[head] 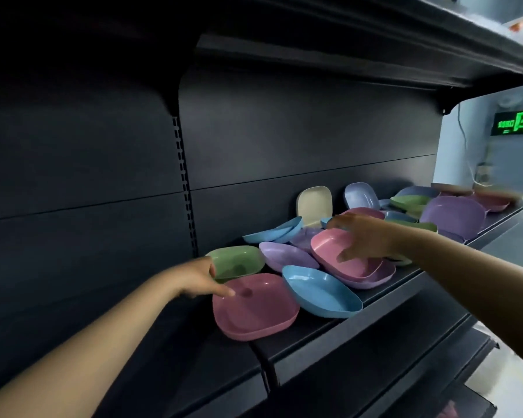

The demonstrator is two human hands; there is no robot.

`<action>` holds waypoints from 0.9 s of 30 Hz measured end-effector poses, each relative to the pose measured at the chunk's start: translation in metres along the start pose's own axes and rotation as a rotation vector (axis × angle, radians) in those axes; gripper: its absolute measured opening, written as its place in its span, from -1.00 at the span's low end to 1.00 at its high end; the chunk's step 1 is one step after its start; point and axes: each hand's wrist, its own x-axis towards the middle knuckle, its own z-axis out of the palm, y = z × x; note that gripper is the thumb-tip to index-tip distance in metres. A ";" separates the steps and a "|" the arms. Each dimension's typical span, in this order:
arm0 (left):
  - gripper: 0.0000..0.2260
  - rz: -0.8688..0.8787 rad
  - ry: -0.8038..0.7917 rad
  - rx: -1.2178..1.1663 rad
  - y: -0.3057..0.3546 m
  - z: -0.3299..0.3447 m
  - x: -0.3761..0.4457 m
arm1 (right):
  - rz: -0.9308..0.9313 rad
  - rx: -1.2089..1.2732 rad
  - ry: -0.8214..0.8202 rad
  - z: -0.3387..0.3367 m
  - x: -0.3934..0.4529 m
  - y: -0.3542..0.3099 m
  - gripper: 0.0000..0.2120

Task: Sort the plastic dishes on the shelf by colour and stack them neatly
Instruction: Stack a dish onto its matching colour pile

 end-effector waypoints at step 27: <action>-0.47 -0.592 0.336 -0.737 0.011 0.067 -0.009 | -0.277 0.226 -0.535 0.037 0.149 0.104 -0.56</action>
